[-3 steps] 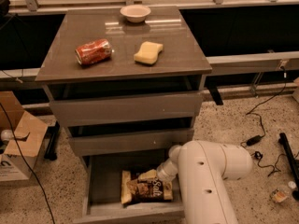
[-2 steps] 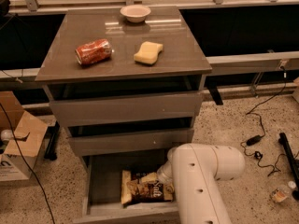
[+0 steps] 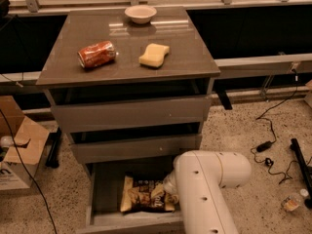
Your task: Pick brown chip bag from bottom drawer and place on counter
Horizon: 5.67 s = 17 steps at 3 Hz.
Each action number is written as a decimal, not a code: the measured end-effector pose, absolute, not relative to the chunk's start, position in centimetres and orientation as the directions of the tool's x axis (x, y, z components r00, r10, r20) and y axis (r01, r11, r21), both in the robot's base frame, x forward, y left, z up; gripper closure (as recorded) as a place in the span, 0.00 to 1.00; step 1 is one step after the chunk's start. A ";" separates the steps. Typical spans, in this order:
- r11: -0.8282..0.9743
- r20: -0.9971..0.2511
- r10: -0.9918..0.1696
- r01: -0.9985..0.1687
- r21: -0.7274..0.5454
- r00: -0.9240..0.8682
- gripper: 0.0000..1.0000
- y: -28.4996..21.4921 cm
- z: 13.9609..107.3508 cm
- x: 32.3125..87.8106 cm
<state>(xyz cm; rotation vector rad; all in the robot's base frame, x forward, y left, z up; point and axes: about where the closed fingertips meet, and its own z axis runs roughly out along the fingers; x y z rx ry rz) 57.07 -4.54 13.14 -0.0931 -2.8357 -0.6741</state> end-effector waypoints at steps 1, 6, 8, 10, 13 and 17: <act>0.892 0.232 0.010 0.113 0.437 -0.973 0.60 -4.5 13.4 57.1; 0.766 0.067 -0.056 0.000 0.643 -0.996 0.50 3.6 20.8 58.2; 0.741 0.056 -0.088 -0.028 0.671 -0.995 0.04 5.2 21.7 58.6; 0.756 0.087 -0.137 -0.048 0.653 -0.987 0.00 7.4 19.0 58.8; 0.792 0.148 -0.182 -0.055 0.608 -0.972 0.00 8.9 14.6 58.8; 0.788 0.186 -0.129 0.013 0.616 -0.974 0.94 9.2 13.0 58.7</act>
Offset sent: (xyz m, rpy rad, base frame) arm -0.0138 0.0590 -0.0348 0.0674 0.0603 -0.0072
